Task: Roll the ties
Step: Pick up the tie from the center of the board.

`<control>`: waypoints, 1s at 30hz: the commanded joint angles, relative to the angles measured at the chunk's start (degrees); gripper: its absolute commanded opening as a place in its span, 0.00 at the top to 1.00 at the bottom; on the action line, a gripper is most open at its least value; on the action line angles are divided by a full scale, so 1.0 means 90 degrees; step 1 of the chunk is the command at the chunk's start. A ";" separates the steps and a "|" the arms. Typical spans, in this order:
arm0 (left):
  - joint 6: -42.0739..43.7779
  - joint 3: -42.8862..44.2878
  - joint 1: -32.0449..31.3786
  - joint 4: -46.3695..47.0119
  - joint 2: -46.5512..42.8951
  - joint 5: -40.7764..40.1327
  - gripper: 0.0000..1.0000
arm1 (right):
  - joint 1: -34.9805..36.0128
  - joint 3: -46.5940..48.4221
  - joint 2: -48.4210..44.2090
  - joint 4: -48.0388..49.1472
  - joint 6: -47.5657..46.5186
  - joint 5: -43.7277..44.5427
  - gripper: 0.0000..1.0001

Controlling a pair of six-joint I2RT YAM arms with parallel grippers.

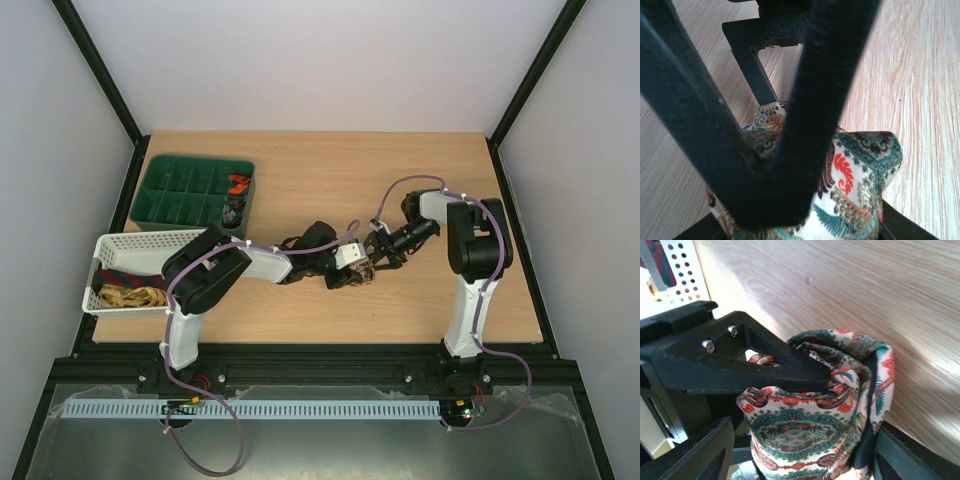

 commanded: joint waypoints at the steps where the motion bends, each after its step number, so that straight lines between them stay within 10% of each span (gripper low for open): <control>1: 0.0076 -0.0155 -0.0035 -0.0880 0.0235 -0.0328 0.62 | 0.0175 -0.0053 -0.0035 -0.0600 -0.0479 -0.0198 0.28; 7: 0.0087 -0.0130 -0.0039 -0.0918 0.0251 -0.0341 0.61 | 0.0221 -0.0062 -0.0007 -0.0614 -0.0475 0.0063 0.44; 16: 0.0044 -0.0085 -0.0019 -0.0935 0.0242 -0.0403 0.56 | 0.0217 0.0017 0.0119 -0.0655 -0.0486 0.0280 0.96; 30: -0.0119 -0.0507 0.0090 -0.0215 -0.0586 -0.0133 0.01 | 0.0203 -0.0263 -0.0142 0.0094 0.0130 -0.0030 0.99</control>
